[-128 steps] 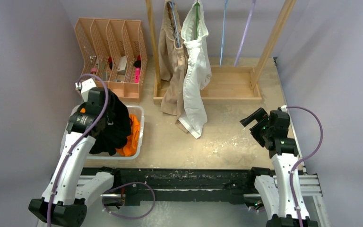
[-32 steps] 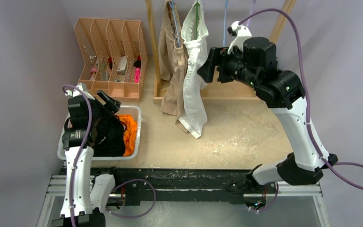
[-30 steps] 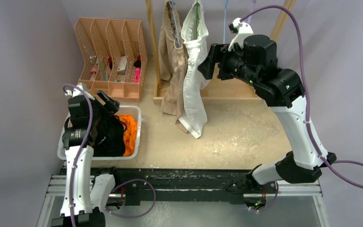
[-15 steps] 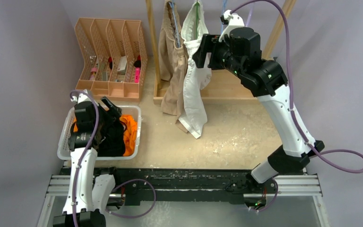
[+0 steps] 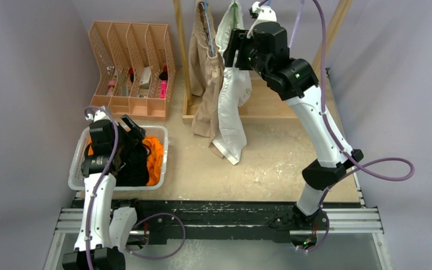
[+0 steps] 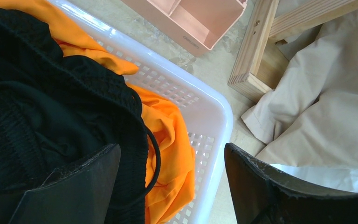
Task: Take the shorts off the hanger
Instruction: Pick up the hanger from the clothes rod.
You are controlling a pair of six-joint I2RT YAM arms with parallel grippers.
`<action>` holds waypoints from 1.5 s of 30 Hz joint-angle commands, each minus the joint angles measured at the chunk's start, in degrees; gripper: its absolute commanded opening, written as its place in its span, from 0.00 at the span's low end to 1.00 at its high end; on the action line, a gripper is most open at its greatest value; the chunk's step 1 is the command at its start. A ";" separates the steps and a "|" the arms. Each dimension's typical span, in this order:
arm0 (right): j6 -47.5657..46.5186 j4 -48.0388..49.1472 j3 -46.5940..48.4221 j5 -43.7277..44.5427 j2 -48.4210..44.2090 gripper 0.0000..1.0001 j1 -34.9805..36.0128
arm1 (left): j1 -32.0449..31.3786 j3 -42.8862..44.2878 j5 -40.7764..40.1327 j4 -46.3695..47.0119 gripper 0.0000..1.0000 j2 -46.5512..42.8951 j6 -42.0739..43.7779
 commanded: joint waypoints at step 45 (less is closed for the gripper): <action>-9.38 5.30 2.45 18.38 -4.29 0.00 1.65 | 0.32 1.61 1.65 1.43 0.80 3.38 2.29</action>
